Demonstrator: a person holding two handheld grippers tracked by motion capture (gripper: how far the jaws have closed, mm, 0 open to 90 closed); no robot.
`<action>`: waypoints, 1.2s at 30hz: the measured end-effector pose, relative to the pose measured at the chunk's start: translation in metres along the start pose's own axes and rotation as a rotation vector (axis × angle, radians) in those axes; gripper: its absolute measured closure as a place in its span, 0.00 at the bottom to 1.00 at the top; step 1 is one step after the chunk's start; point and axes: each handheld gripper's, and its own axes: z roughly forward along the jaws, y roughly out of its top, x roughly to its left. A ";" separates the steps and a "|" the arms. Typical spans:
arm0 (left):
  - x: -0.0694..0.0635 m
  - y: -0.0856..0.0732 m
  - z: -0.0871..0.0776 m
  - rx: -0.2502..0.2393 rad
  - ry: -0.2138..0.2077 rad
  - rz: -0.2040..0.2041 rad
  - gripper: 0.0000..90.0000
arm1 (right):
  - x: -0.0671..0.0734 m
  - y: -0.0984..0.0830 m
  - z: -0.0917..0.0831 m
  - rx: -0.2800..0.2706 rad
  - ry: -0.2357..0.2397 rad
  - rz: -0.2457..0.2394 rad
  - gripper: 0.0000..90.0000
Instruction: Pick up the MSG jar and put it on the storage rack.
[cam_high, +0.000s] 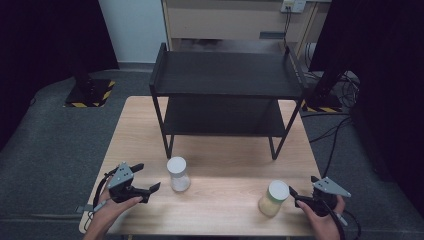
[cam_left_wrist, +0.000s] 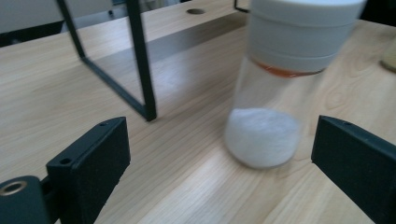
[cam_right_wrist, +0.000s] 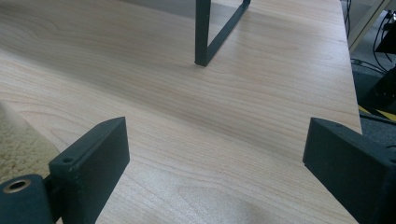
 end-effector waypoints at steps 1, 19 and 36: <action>0.000 0.000 0.000 -0.010 -0.011 0.004 0.04 | 0.000 0.000 0.000 0.000 0.000 0.000 0.08; -0.008 0.008 0.018 -0.068 -0.083 0.033 0.04 | 0.001 0.001 0.000 0.004 -0.002 -0.005 0.08; -0.009 0.014 0.037 -0.077 -0.092 0.046 0.04 | 0.004 0.001 -0.001 0.012 -0.003 -0.011 0.08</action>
